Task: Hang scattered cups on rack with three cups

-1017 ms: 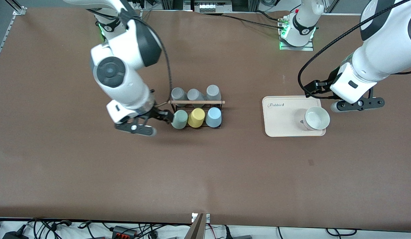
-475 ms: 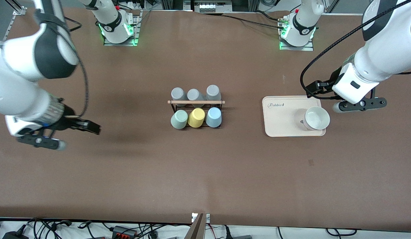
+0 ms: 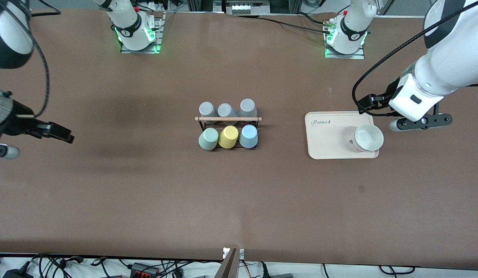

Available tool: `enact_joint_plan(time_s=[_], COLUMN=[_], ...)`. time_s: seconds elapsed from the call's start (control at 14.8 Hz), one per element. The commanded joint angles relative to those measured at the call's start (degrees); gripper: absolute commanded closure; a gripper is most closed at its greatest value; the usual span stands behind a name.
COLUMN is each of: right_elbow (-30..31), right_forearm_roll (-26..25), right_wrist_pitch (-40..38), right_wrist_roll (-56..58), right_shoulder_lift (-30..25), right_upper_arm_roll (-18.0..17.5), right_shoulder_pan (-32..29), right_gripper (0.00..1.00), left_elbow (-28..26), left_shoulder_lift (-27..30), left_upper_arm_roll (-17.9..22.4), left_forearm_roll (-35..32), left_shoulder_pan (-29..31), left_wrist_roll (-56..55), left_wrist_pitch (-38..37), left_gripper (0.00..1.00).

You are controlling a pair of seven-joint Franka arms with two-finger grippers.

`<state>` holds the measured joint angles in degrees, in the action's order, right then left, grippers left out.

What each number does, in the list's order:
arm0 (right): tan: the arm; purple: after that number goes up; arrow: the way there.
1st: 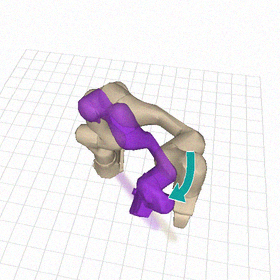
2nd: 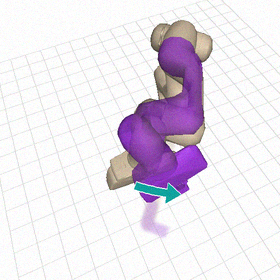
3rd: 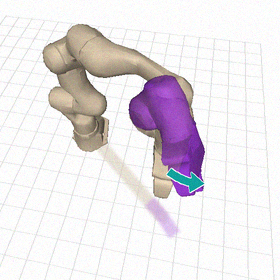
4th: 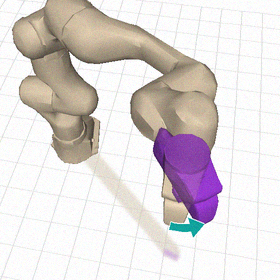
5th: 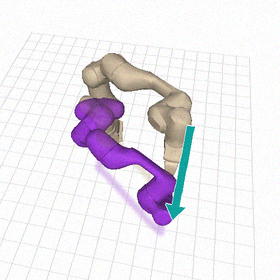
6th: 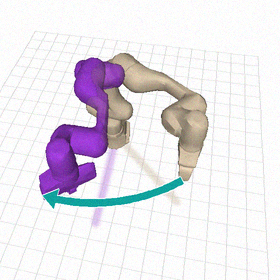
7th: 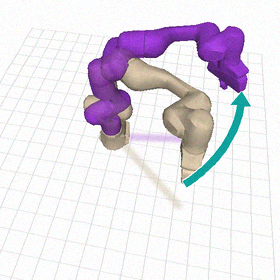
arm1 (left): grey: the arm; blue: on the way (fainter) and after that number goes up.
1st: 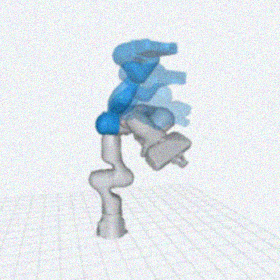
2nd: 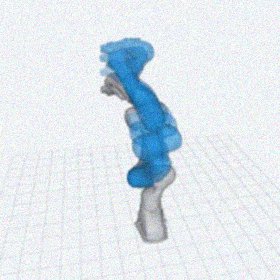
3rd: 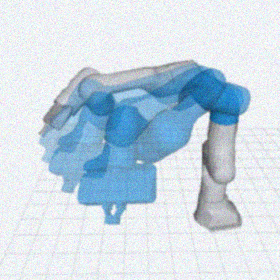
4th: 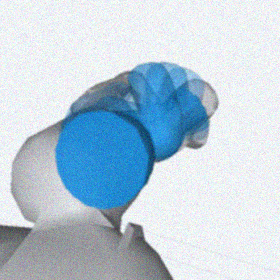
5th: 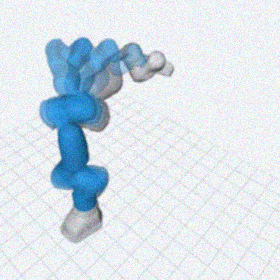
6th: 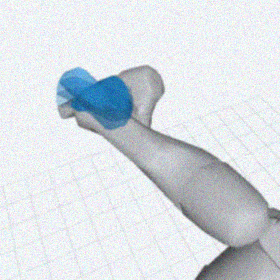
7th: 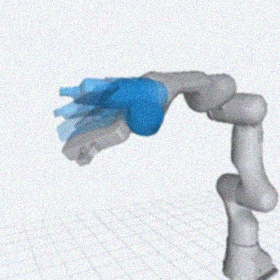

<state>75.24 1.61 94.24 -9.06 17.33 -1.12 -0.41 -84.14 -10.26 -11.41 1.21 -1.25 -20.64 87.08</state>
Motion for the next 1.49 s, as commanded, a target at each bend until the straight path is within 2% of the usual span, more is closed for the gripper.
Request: enact_joint_plan(time_s=[0.0,0.34,0.54,0.68,0.88,1.08,1.42], right_elbow=[0.53,2.62,10.43,17.80,23.28,25.30,24.78], right_forearm_roll=[-0.12,-2.05,-2.49,-2.41,-2.41,-2.41,-2.32], right_wrist_pitch=[-1.16,-2.65,1.10,5.58,8.06,7.71,6.22], right_wrist_roll=[5.53,11.17,11.17,11.17,12.22,12.31,12.39], right_shoulder_lift=[-2.12,-5.81,-10.89,-15.11,-18.98,-20.92,-21.46], right_upper_arm_roll=[2.77,3.32,3.23,3.23,3.23,2.88,2.53], right_shoulder_pan=[-1.00,-1.52,-1.26,-1.43,-1.35,-1.08,-0.99], right_gripper=[0.00,0.00,0.00,0.00,0.00,0.00,0.00], left_elbow=[-1.47,-1.47,-1.47,-1.38,-1.38,-1.21,-1.29], left_shoulder_lift=[1.82,1.65,1.47,1.47,1.47,1.38,1.12], left_upper_arm_roll=[-0.10,-0.10,-0.02,0.07,-0.02,-0.37,-0.28], left_forearm_roll=[1.34,2.12,3.45,3.45,3.36,2.66,2.48], left_shoulder_pan=[0.81,0.98,1.51,1.51,1.43,1.43,1.69], left_wrist_roll=[1.65,1.92,2.00,1.92,2.09,3.57,13.50], left_wrist_pitch=[-0.16,-0.07,0.10,0.02,0.02,-0.25,0.37], left_gripper=[0.00,0.00,0.00,0.00,0.00,0.00,0.00])
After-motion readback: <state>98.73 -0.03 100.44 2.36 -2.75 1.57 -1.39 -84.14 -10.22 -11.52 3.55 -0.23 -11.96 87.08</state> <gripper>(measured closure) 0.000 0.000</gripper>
